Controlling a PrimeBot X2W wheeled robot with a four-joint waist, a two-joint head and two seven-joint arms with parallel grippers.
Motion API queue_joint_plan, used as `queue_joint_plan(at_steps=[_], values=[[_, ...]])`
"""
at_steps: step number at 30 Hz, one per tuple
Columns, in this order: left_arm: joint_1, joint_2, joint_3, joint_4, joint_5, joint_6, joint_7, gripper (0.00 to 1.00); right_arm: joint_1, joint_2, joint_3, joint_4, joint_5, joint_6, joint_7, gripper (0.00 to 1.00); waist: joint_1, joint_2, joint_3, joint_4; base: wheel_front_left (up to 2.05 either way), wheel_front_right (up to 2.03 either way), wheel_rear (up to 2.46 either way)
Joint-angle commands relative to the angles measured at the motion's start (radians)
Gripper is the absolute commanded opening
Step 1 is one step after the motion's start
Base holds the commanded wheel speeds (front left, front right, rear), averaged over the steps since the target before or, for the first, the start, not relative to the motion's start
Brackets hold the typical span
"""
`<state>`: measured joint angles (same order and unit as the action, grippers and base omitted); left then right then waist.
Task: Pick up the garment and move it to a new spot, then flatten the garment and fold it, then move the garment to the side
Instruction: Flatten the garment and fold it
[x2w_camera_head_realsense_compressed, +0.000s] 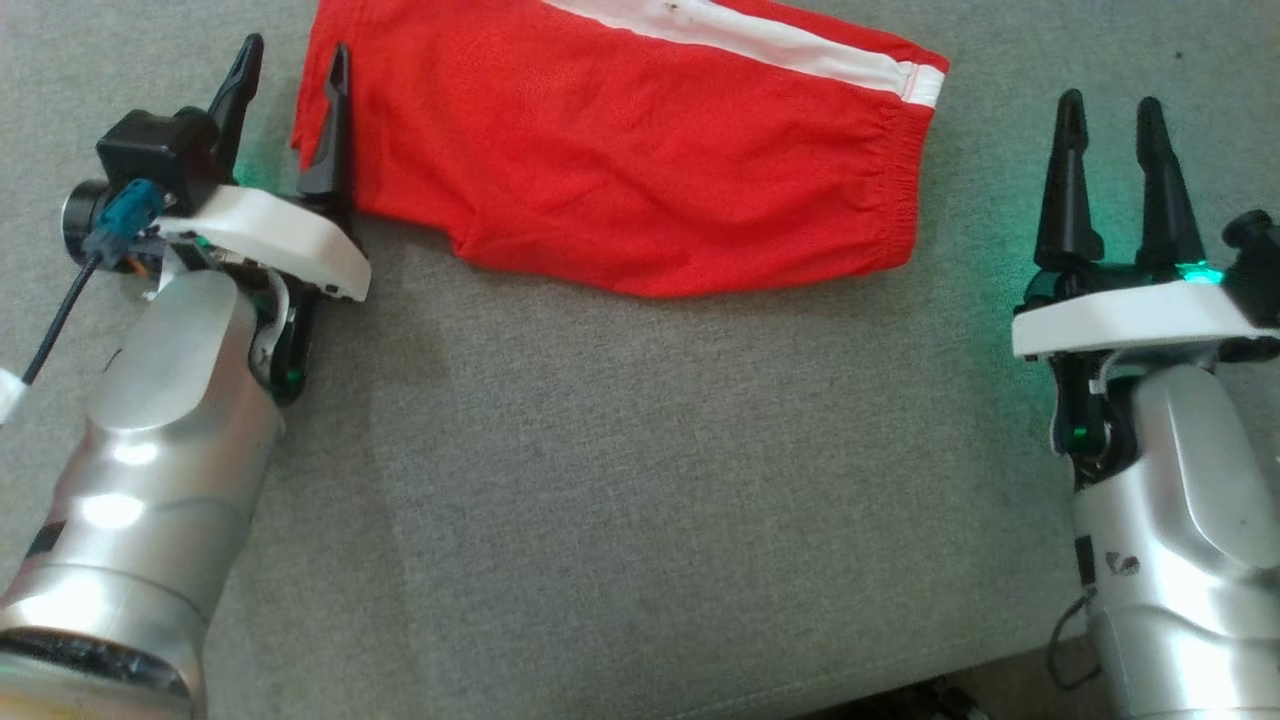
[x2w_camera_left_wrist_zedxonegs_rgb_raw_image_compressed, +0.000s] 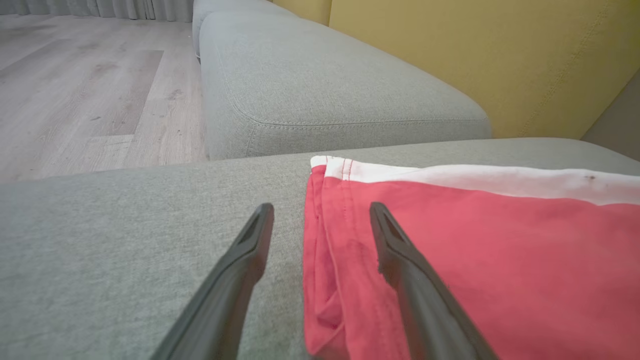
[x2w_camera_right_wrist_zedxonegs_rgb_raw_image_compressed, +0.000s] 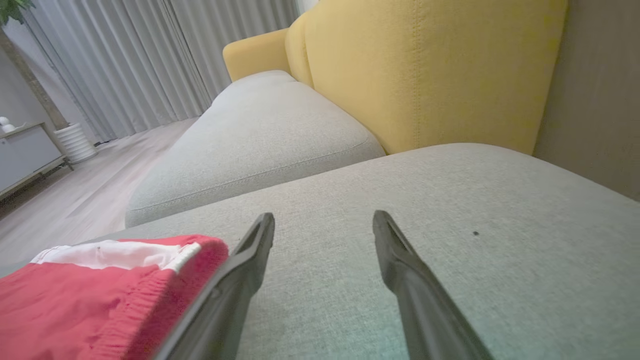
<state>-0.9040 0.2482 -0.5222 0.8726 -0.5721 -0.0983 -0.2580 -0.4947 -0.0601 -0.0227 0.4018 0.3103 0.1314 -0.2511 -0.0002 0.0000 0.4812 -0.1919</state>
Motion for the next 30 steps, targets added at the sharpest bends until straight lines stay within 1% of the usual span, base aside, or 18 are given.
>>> queue_joint_plan(at_steps=[1,7,12,13,14,15,16,19,24,30], values=[[0.007,0.017,0.008,0.026,0.004,-0.006,0.003,1.0,0.017,0.01,0.012,-0.033,-0.003,-0.001,-0.011,1.0,0.0002,0.0,-0.001,-0.004,0.0,0.0,0.0],[0.01,-0.025,-0.044,0.12,-0.005,-0.024,0.054,1.0,0.041,0.01,0.014,-0.027,0.0,-0.001,-0.011,1.0,0.0002,0.0,-0.015,-0.011,0.0,0.0,0.0],[0.012,-0.041,-0.118,0.182,0.031,-0.029,0.114,1.0,0.054,0.01,0.013,-0.014,-0.001,-0.001,-0.011,1.0,0.0002,0.0,-0.042,-0.007,0.0,0.0,0.0],[0.011,-0.044,-0.129,0.195,0.038,-0.028,0.125,0.86,0.056,0.01,0.014,-0.012,0.0,-0.001,-0.011,1.0,0.0002,0.0,-0.048,-0.005,0.0,0.0,0.0],[0.01,-0.048,-0.135,0.208,0.042,-0.026,0.134,0.49,0.057,0.01,0.015,-0.011,0.001,-0.001,-0.011,1.0,0.0002,0.0,-0.054,-0.004,0.0,0.0,0.0],[0.009,-0.052,-0.138,0.219,0.042,-0.022,0.139,0.36,0.059,0.01,0.017,-0.01,0.003,-0.001,-0.011,1.0,0.0002,0.0,-0.06,-0.002,0.0,0.0,0.0],[0.008,-0.058,-0.14,0.23,0.042,-0.017,0.146,0.0,0.061,0.01,0.021,-0.011,0.005,-0.001,-0.011,1.0,0.0002,0.0,-0.066,-0.001,0.0,0.0,0.0],[0.006,-0.067,-0.143,0.246,0.041,-0.012,0.15,0.0,0.064,0.01,0.027,-0.009,0.006,-0.001,-0.011,1.0,0.0002,0.0,-0.078,0.002,0.0,0.0,0.0],[0.008,-0.08,-0.129,0.262,0.03,0.023,0.089,0.0,0.078,0.01,0.03,0.002,0.005,-0.001,-0.011,1.0,0.0002,0.0,-0.122,0.017,0.0,0.0,0.0],[0.064,-0.113,-0.094,0.267,-0.012,0.043,0.032,0.0,0.13,0.01,0.017,0.025,-0.007,-0.001,-0.011,1.0,0.0002,0.0,-0.216,0.069,0.0,0.0,0.0]])
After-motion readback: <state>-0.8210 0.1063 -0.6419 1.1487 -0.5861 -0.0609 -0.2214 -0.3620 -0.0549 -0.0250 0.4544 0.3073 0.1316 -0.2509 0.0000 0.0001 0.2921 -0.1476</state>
